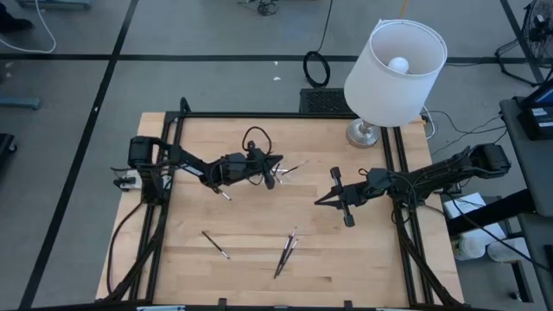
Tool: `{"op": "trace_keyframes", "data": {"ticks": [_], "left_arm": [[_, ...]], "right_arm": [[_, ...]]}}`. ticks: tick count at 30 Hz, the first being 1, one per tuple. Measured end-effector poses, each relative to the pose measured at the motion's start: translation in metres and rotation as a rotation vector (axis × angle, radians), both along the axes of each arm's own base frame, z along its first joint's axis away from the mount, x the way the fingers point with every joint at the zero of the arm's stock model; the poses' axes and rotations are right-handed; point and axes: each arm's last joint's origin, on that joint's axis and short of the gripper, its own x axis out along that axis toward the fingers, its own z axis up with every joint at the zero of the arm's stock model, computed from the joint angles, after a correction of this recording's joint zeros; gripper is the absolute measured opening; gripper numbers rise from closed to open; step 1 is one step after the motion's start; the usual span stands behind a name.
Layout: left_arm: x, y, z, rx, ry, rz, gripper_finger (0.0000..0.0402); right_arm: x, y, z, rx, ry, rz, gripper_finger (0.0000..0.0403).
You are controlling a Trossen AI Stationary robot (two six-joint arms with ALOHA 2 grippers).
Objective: Put items in baskets/containers
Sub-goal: Put the black eyeshadow brush into the transparent organizer
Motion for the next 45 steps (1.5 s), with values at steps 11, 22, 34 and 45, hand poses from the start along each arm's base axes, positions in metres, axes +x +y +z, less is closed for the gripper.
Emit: {"op": "trace_keyframes", "data": {"ticks": [11,22,34,45], "left_arm": [[-0.001,-0.001,0.003,-0.031,-0.007,-0.017,0.0036],[-0.006,-0.018,0.037,0.005,-0.100,-0.102,0.0108],[-0.037,-0.102,0.066,-0.021,0.126,-0.355,0.0117],[-0.067,-0.159,0.037,-0.269,0.418,-0.462,0.0118]], "right_arm": [[0.000,0.000,0.001,-0.019,-0.020,0.001,0.0000],[0.000,0.000,0.001,-0.020,-0.020,0.001,0.0000],[0.000,0.000,-0.001,0.003,0.009,0.001,0.0000],[0.000,0.000,-0.001,0.006,0.010,-0.001,0.0000]]}}
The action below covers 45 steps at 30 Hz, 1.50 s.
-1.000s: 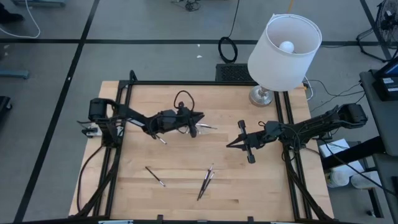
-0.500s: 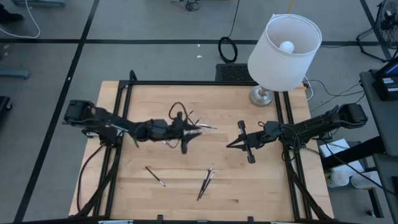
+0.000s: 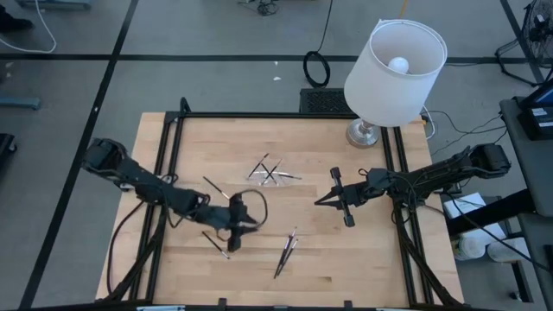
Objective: Put items in baskets/containers
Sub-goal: Put the black eyeshadow brush into the transparent organizer
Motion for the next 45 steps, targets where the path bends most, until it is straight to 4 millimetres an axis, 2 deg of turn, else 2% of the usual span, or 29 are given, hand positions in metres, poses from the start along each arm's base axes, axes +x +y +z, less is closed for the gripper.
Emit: {"op": "trace_keyframes", "data": {"ticks": [5,10,14,19,45], "left_arm": [[-0.003,-0.012,-0.011,0.128,0.012,-0.028,0.0118],[0.001,-0.007,-0.012,0.310,-0.028,0.006,0.0118],[0.003,0.001,-0.014,0.271,-0.007,0.065,0.0118],[0.003,0.000,-0.014,0.218,-0.003,0.072,0.0118],[0.004,0.002,-0.013,0.249,-0.011,0.111,0.0118]], "right_arm": [[0.000,0.000,0.001,-0.017,-0.010,-0.001,0.0000],[0.000,0.000,0.001,-0.063,-0.025,-0.002,0.0000],[0.000,0.000,0.001,-0.097,-0.034,-0.003,0.0000],[0.000,0.000,0.002,-0.106,-0.052,-0.004,0.0000],[0.000,0.000,0.002,-0.066,-0.041,-0.004,0.0000]]}}
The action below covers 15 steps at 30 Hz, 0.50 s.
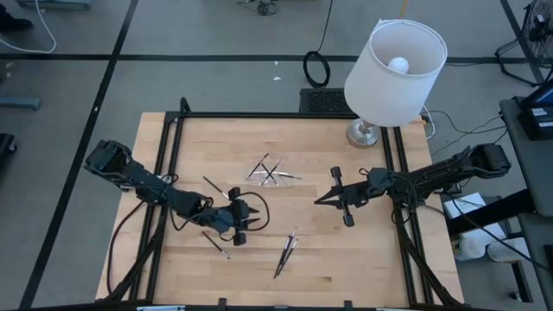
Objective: Put items in baskets/containers
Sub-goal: Put the black eyeshadow brush into the transparent organizer
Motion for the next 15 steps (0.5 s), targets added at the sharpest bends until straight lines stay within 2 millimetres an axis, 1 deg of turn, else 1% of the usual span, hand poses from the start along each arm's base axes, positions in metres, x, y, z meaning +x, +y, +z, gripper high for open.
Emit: {"op": "trace_keyframes", "data": {"ticks": [11,15], "left_arm": [[-0.0005,-0.0007,-0.0004,-0.046,0.000,0.019,0.0118],[-0.0060,-0.0062,-0.0051,-0.095,0.062,-0.006,0.0118]], "right_arm": [[0.0000,0.0000,0.0000,0.014,0.004,0.000,0.0000],[0.0000,0.0000,-0.0006,0.016,0.011,0.000,0.0000]]}}
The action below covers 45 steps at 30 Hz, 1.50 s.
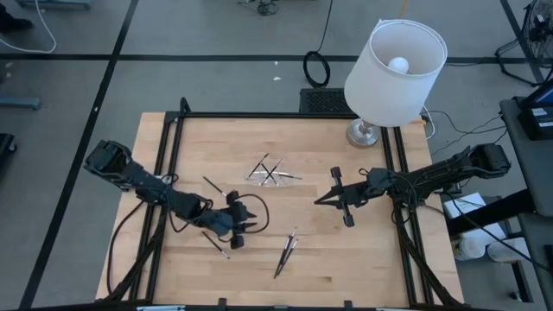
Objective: Put items in baskets/containers
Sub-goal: Put the black eyeshadow brush into the transparent organizer
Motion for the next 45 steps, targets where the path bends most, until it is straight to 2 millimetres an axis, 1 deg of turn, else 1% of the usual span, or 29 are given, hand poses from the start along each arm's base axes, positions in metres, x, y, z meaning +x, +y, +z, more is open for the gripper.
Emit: {"op": "trace_keyframes", "data": {"ticks": [4,6,8,11,14,16,18,20,23,25,27,32,38,41,45], "left_arm": [[-0.008,-0.007,-0.006,0.009,0.075,-0.041,0.0118],[-0.010,-0.011,-0.006,-0.060,0.106,-0.090,0.0118],[-0.011,-0.020,-0.002,-0.130,0.158,-0.156,0.0118],[-0.008,-0.040,0.017,-0.113,0.242,-0.218,0.0118],[-0.006,-0.058,0.037,-0.015,0.361,-0.262,0.0118],[-0.002,-0.068,0.053,0.039,0.404,-0.280,0.0118],[0.000,-0.077,0.061,0.099,0.456,-0.321,0.0118],[-0.002,-0.084,0.062,0.144,0.519,-0.383,0.0118],[-0.003,-0.093,0.060,0.167,0.578,-0.505,0.0118],[-0.004,-0.095,0.057,0.163,0.609,-0.535,0.0118],[-0.005,-0.095,0.053,0.165,0.638,-0.539,0.0118],[0.001,-0.094,0.046,0.168,0.641,-0.529,0.0118],[0.007,-0.098,0.022,0.143,0.741,-0.584,0.0118],[0.009,-0.100,0.010,0.163,0.778,-0.599,0.0118],[0.011,-0.100,0.003,0.180,0.788,-0.603,0.0118]], "right_arm": [[0.000,0.000,-0.002,-0.002,0.021,0.000,0.0000],[0.000,0.000,-0.002,-0.003,0.024,0.000,0.0000],[0.000,0.000,-0.003,-0.003,0.028,0.000,0.0000],[0.000,0.000,-0.003,-0.003,0.028,0.000,0.0000],[0.000,0.000,-0.003,0.010,0.029,0.000,0.0000],[0.000,0.000,-0.002,0.031,0.033,-0.001,0.0000],[0.000,0.000,-0.002,0.048,0.037,-0.002,0.0000],[0.000,0.000,-0.003,0.048,0.039,-0.002,0.0000],[0.000,0.000,-0.003,0.062,0.048,-0.003,0.0000],[0.000,0.000,-0.003,0.075,0.054,-0.004,0.0000],[0.000,0.000,-0.004,0.074,0.063,-0.004,0.0000],[0.000,0.000,-0.004,0.071,0.059,-0.001,0.0000],[0.000,0.000,-0.004,0.066,0.060,-0.003,0.0000],[0.000,0.000,-0.004,0.067,0.061,-0.004,0.0000],[0.000,0.000,-0.005,0.070,0.067,-0.004,0.0000]]}}
